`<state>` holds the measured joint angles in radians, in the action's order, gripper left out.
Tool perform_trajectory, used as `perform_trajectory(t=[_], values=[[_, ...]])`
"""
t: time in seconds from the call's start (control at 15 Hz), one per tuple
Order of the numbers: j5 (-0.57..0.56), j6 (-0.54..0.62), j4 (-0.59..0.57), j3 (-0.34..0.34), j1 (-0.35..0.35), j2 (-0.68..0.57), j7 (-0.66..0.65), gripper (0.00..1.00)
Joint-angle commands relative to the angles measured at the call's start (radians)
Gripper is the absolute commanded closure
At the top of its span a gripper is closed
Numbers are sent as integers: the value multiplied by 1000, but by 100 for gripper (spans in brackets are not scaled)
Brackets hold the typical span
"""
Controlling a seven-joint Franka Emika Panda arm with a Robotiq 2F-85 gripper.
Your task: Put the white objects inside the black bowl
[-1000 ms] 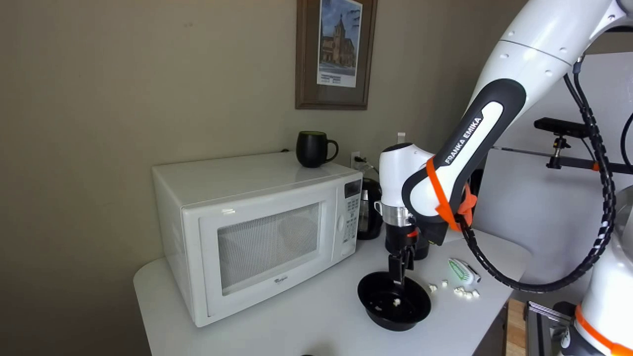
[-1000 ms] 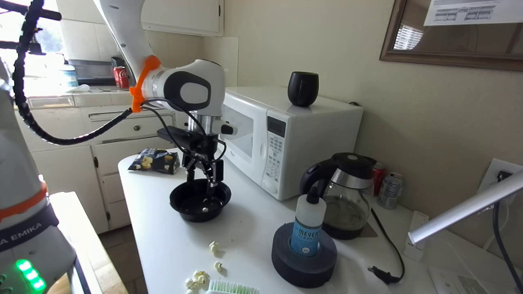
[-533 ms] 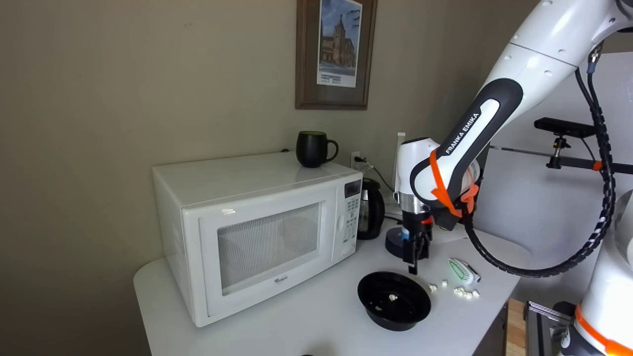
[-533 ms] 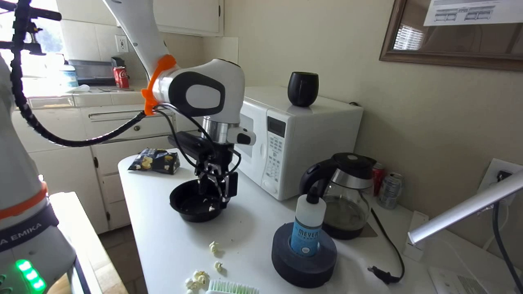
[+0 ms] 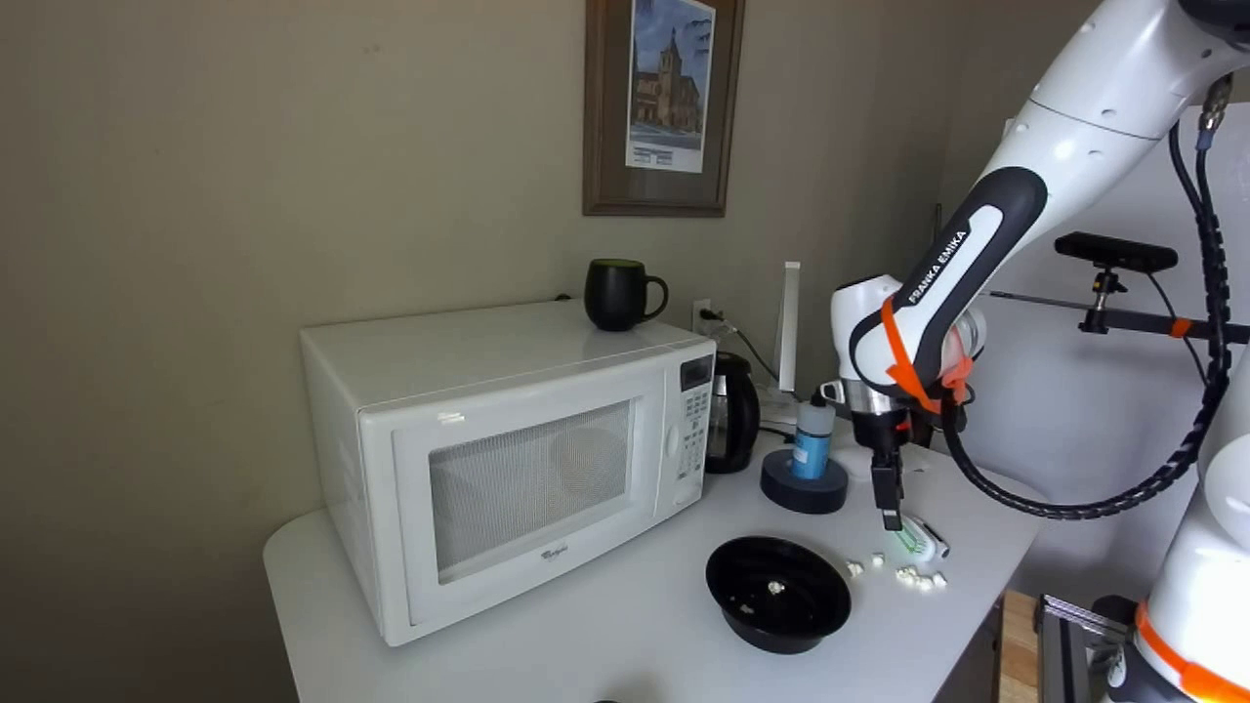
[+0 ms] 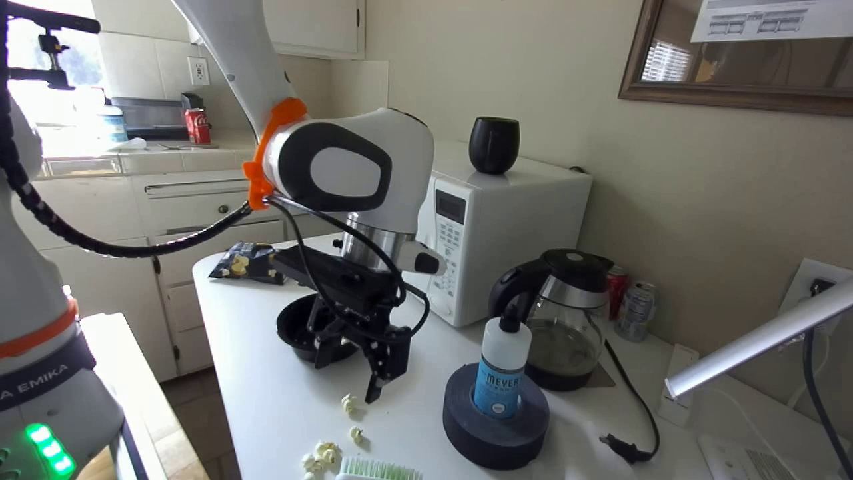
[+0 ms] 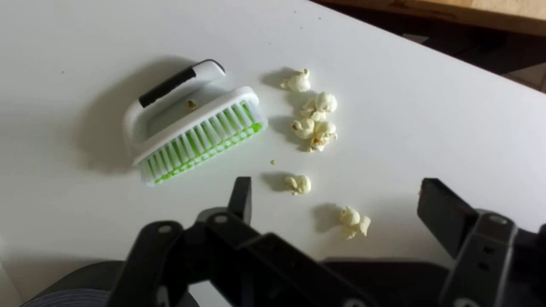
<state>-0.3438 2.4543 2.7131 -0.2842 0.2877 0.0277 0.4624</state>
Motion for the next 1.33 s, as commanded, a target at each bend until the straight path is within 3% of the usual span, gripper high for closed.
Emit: perform_trajectory(t=[0.0,0.2,0.47,0.67,1.0,1.07,1.27], values=[[-20,3,-1,0,-2,-13,0,0],[-36,14,-7,2,-3,-39,0,0],[-34,55,10,6,-3,-87,246,0],[-48,104,21,6,3,-121,354,0],[-19,327,34,26,-8,-197,332,6],[1,349,35,37,-7,-212,342,13],[2,404,34,52,-14,-253,306,15]])
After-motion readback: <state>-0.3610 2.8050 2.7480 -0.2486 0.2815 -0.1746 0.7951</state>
